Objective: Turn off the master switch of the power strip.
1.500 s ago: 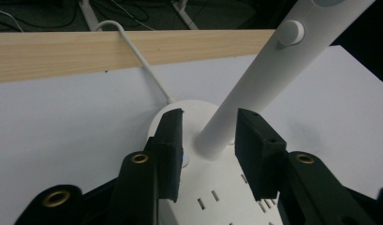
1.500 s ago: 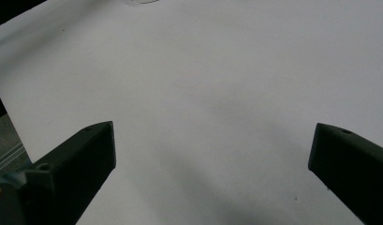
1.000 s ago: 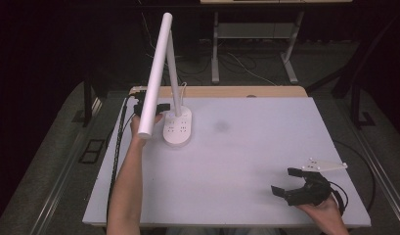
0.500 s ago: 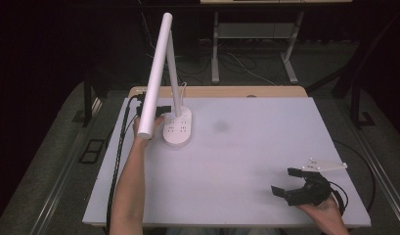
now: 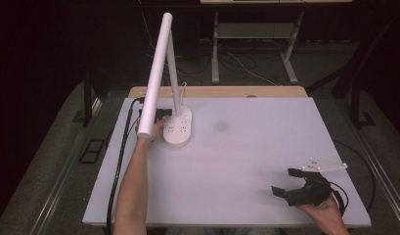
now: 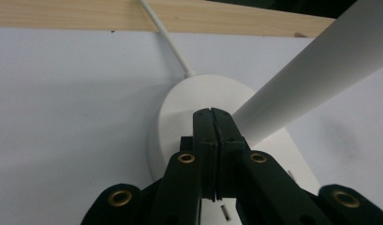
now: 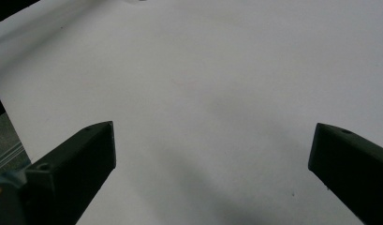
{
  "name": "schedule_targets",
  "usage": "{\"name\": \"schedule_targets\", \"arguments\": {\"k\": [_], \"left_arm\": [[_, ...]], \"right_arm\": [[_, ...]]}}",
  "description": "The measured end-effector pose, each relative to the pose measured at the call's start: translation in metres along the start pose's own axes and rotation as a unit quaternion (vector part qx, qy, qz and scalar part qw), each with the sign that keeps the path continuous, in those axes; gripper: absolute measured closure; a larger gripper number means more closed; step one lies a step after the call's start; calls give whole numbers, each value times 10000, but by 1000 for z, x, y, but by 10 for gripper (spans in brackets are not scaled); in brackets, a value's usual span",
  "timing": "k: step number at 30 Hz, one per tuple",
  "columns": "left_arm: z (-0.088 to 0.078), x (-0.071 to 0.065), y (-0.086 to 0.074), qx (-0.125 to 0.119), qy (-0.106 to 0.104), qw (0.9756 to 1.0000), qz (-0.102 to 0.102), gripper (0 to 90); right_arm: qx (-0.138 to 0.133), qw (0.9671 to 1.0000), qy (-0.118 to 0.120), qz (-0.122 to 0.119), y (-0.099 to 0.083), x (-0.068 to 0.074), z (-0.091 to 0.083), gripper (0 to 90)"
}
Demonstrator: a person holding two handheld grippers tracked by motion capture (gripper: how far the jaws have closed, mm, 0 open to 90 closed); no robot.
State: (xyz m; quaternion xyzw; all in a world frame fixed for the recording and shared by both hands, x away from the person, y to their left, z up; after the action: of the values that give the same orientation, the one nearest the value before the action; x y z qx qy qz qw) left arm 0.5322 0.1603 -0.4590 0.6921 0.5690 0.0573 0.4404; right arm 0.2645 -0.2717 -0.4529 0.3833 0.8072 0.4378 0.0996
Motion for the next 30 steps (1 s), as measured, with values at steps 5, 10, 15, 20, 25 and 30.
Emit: {"name": "schedule_targets", "arguments": {"k": [5, 10, 15, 20, 25, 30], "left_arm": [[2, 2, 0, -84, 65, 9999, -111, 894], [3, 2, -1, -19, 56, 9997, -249, 900], [4, -1, -1, 71, 94, 9997, -213, 900], [7, -5, -2, 128, -18, 9995, -290, 900], [9, -5, -1, 63, 34, 9993, -363, 900], [9, -5, -1, 38, 43, 9994, -341, 900]], "right_arm": [[14, 10000, 67, -25, -1, 1, 0, 51], [-34, 10000, 35, 18, 0, 2, -1, 50], [-115, 9999, -16, 15, 1, 0, -3, 50], [-105, 9999, -16, 14, 1, 1, -3, 50], [-119, 9999, -11, 3, 1, 2, -5, 50], [-124, 9999, -21, 54, 0, 1, -7, 50]]}}
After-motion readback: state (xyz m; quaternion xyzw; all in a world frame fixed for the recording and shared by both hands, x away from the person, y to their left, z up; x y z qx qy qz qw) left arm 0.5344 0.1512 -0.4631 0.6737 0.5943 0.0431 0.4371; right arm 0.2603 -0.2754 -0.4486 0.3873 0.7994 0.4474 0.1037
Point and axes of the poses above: each handheld gripper's, and its own axes: z roughly forward along the jaws, y roughly out of its top, x roughly to its left, the point moved 5 cm from there along z, roughly forward along the jaws, and after that the axes turned 5 degrees about -z, right-handed, at the moved point
